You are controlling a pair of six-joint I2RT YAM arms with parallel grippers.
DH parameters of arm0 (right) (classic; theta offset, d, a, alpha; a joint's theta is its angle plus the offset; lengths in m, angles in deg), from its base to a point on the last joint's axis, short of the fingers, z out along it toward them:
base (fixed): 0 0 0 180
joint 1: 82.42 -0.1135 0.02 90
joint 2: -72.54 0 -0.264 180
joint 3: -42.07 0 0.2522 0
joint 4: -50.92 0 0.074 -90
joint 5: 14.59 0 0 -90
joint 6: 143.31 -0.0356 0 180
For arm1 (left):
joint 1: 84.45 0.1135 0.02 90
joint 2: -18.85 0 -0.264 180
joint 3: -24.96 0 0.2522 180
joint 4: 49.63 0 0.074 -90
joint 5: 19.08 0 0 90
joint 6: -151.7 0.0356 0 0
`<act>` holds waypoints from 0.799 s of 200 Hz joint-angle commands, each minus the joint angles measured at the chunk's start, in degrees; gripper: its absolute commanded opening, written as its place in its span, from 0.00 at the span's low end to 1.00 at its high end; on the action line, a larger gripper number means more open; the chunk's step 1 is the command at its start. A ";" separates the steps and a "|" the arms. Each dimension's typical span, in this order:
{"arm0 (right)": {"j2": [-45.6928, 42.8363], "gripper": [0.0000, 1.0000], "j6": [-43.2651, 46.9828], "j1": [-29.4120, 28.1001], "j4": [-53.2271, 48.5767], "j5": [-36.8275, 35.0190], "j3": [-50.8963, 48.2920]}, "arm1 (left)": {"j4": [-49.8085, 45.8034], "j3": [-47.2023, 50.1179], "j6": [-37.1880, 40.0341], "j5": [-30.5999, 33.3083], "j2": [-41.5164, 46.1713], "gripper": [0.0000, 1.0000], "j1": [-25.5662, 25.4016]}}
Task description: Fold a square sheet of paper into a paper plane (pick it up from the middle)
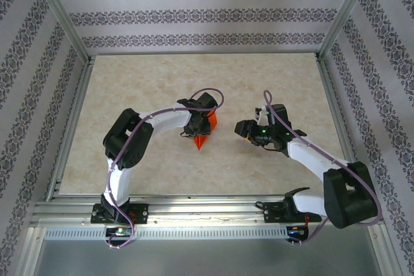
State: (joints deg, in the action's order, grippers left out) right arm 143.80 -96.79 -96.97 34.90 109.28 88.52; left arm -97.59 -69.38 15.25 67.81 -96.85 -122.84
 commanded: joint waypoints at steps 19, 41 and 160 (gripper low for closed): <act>-3.95 0.54 3.68 2.63 -4.07 -0.94 0.86 | 0.88 0.81 -1.79 0.93 4.52 0.43 0.91; -5.86 0.56 5.08 3.93 -6.26 -1.77 1.56 | 2.03 1.94 -2.56 0.92 6.36 0.44 0.91; -13.31 0.72 20.87 10.18 -19.08 -19.91 10.30 | 12.18 20.28 3.82 11.50 30.68 0.54 4.96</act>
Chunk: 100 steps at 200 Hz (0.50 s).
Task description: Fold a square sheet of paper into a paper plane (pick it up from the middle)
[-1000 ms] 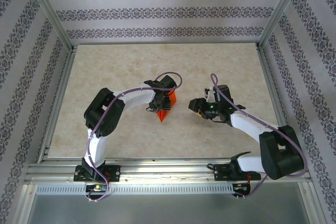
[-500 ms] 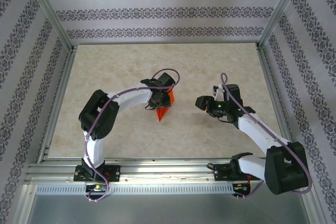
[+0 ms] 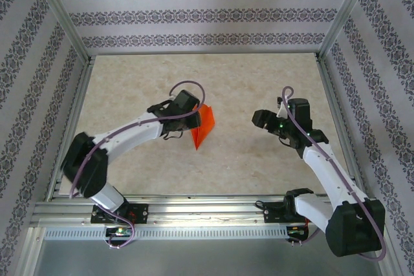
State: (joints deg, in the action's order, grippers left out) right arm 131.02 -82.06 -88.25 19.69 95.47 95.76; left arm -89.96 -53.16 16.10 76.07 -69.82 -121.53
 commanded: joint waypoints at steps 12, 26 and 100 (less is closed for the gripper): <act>-0.24 0.73 7.01 2.09 -3.99 -5.84 3.64 | 5.21 5.06 3.74 -0.88 4.32 0.54 6.34; -0.16 0.73 8.69 2.57 -4.15 -7.20 3.85 | 5.80 6.13 5.41 -4.66 5.08 0.53 8.92; 8.48 0.98 25.35 4.42 35.33 -32.84 -12.71 | 20.54 24.00 28.26 10.79 20.77 1.00 21.72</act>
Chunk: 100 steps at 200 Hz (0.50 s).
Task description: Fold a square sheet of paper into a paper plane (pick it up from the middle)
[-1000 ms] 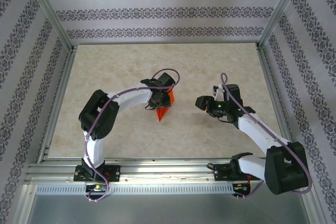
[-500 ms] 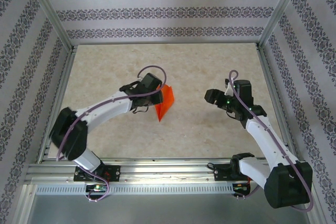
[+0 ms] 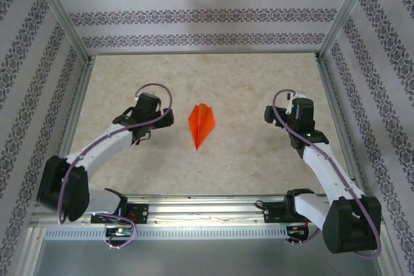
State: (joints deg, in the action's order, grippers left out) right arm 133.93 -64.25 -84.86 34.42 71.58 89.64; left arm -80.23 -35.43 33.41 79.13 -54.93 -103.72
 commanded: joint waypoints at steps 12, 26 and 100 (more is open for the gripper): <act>10.82 0.98 7.55 1.07 29.31 -8.19 -8.39 | 17.46 11.34 13.39 11.37 8.13 1.00 5.69; 15.43 0.98 8.39 1.03 33.54 -3.88 -7.83 | 24.19 15.51 17.59 10.36 9.54 1.00 8.09; 24.87 0.98 11.66 2.44 56.54 12.11 -13.12 | 56.21 27.25 31.10 1.94 -0.80 0.99 15.78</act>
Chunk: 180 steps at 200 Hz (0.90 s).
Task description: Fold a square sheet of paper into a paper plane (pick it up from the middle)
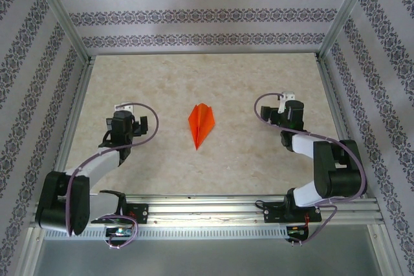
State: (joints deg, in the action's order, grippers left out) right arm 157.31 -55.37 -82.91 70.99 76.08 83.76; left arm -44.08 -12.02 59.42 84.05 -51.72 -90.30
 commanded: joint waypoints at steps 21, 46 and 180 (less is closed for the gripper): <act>2.34 0.98 1.41 0.58 26.07 4.87 -10.69 | 26.94 4.57 5.84 -7.45 -7.23 0.99 3.39; 3.25 0.98 -0.75 0.49 23.04 -1.24 -7.31 | 22.02 0.53 6.02 -14.12 -9.68 0.99 5.14; 3.21 0.98 0.21 -0.10 22.07 -1.01 -6.83 | 38.35 2.28 0.17 -5.12 -20.99 0.99 5.45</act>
State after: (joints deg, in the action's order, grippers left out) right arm 160.46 -54.98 -82.94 91.60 75.40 75.71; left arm -5.96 -3.35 62.31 72.13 -73.05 -85.64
